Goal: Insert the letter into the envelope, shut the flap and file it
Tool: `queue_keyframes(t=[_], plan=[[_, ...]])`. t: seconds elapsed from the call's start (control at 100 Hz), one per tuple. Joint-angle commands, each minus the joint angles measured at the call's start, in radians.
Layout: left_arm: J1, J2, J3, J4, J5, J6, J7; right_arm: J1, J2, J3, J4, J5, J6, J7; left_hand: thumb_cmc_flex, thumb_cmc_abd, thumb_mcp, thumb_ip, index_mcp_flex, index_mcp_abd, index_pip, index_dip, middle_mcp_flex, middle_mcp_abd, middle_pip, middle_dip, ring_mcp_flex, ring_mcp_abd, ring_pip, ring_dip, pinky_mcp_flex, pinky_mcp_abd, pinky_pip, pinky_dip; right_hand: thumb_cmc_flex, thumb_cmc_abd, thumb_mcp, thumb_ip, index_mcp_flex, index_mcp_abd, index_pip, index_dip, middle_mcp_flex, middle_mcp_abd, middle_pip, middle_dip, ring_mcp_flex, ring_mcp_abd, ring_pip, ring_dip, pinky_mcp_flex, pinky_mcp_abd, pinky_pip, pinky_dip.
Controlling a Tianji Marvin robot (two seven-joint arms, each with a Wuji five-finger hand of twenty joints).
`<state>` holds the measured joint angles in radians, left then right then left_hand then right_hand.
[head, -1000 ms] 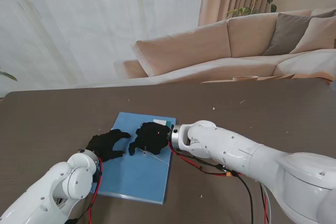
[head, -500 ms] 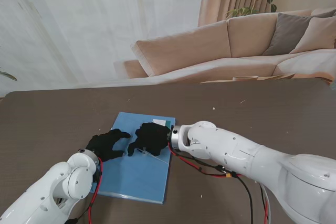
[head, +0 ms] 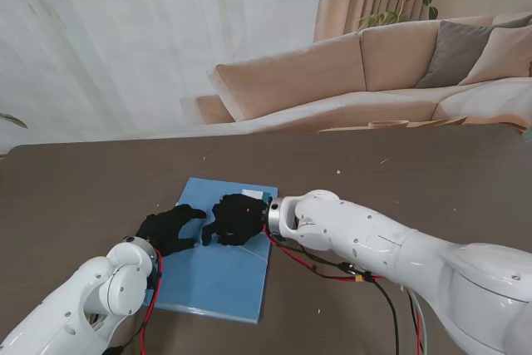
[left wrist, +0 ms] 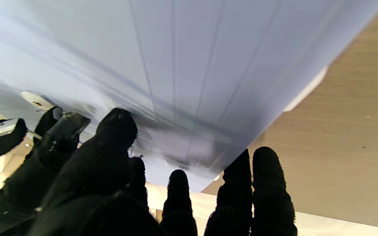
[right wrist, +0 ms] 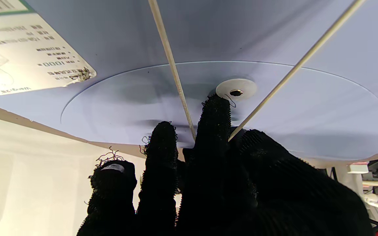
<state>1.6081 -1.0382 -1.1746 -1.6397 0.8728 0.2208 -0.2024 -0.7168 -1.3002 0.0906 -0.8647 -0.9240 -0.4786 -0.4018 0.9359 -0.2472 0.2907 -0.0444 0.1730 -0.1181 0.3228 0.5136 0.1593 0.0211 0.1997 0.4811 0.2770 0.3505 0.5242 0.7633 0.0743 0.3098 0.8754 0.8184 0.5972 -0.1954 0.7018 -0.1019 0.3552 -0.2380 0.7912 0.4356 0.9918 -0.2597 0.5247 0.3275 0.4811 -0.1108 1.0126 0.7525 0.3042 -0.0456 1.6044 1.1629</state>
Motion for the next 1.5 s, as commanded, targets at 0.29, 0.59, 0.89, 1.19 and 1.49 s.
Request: queue_keyframes(t=[0.29,0.59,0.89,1.19,1.49], plan=[[0.008,-0.009,0.002,0.000,-0.002,-0.008,-0.014,0.000,-0.024,0.006,0.016,0.020,-0.029,0.018,0.039,-0.003,0.021,0.012,-0.036,-0.010,-0.008,-0.006,-0.001,0.003,-0.022,0.008,0.050,-0.087,0.051,0.014,-0.010,-0.009,0.008,-0.008,0.009,-0.084,0.374,0.229,0.071,0.076,-0.135,0.095,-0.014,0.044,-0.079,-0.043,0.000,0.031,-0.062,-0.047,-0.009,-0.011,0.014,0.005],[0.007,-0.009,0.000,0.000,-0.003,-0.010,-0.014,-0.001,-0.040,-0.003,0.045,0.012,-0.018,-0.029,0.038,-0.002,0.019,0.012,-0.036,-0.011,-0.011,-0.006,-0.002,0.003,-0.022,0.008,0.050,-0.088,0.051,0.014,-0.010,-0.010,0.007,-0.008,0.131,-0.169,0.347,0.109,0.107,0.140,-0.072,0.063,0.054,0.077,-0.044,-0.042,0.066,0.059,-0.074,-0.063,0.051,0.001,0.038,-0.007],[0.007,-0.009,0.001,0.001,-0.004,-0.010,-0.015,-0.002,-0.057,-0.009,0.071,0.007,-0.010,-0.075,0.035,-0.005,0.017,0.012,-0.035,-0.012,-0.012,-0.005,-0.001,0.003,-0.022,0.008,0.050,-0.087,0.051,0.015,-0.010,-0.010,0.006,-0.008,0.070,-0.245,0.278,-0.016,0.133,0.086,0.077,-0.094,0.144,0.044,-0.052,-0.011,0.104,0.028,-0.056,-0.064,0.084,0.014,0.054,-0.019],[0.006,-0.009,0.003,0.001,-0.005,-0.008,-0.016,-0.005,-0.083,-0.017,0.119,0.008,-0.017,-0.135,0.032,-0.006,0.015,0.011,-0.036,-0.011,-0.014,-0.004,-0.002,0.002,-0.022,0.008,0.050,-0.087,0.051,0.015,-0.010,-0.011,0.005,-0.008,0.046,-0.308,0.310,-0.040,0.134,0.051,0.093,-0.095,0.160,0.014,-0.086,-0.026,0.122,0.030,-0.057,-0.066,0.109,0.012,0.062,-0.026],[0.007,-0.010,0.003,0.001,-0.006,-0.006,-0.016,-0.007,-0.073,-0.012,0.102,0.007,-0.052,-0.119,0.034,-0.005,0.015,0.011,-0.035,-0.011,-0.014,-0.003,-0.001,0.001,-0.022,0.008,0.051,-0.087,0.051,0.015,-0.009,-0.009,0.004,-0.007,0.093,-0.312,0.462,0.017,0.124,0.063,-0.012,0.041,0.111,0.006,-0.160,-0.062,0.093,0.058,-0.110,-0.090,0.083,0.000,0.052,-0.034]])
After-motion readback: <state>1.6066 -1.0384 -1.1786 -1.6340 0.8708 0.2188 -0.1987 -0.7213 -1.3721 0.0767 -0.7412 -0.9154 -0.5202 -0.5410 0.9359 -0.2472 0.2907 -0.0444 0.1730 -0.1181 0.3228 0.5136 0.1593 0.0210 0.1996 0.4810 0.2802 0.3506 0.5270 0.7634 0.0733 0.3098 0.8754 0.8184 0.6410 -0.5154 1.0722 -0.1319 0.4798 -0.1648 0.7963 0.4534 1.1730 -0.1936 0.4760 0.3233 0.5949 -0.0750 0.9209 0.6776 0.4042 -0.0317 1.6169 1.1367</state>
